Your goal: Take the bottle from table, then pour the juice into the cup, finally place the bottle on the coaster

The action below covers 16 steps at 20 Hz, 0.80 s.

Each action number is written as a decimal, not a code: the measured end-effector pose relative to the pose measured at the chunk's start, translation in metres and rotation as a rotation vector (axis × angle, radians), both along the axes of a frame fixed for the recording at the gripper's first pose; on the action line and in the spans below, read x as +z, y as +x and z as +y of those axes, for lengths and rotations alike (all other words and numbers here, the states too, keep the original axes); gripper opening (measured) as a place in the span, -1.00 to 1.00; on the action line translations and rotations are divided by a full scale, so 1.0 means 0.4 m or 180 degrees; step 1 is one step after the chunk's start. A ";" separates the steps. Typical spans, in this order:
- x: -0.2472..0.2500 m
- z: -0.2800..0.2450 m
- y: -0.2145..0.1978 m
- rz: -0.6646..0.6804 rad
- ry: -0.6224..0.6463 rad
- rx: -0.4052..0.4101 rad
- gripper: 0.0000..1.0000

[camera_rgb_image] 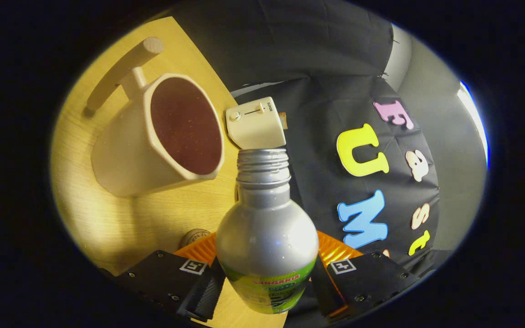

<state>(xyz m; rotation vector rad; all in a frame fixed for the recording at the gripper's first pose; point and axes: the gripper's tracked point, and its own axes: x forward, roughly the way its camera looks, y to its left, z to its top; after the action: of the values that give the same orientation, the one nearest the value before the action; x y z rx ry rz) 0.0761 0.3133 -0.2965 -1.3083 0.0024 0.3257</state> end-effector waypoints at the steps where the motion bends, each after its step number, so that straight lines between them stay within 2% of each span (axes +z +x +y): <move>1: -0.002 0.000 0.003 -0.0017 -0.0049 0.0018 0.64; 16: 0.046 0.018 0.016 -0.0378 -0.0720 0.0222 0.64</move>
<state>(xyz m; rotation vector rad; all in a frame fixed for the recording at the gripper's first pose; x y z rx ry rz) 0.0827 0.3205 -0.2781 -1.5529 -0.1095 0.3131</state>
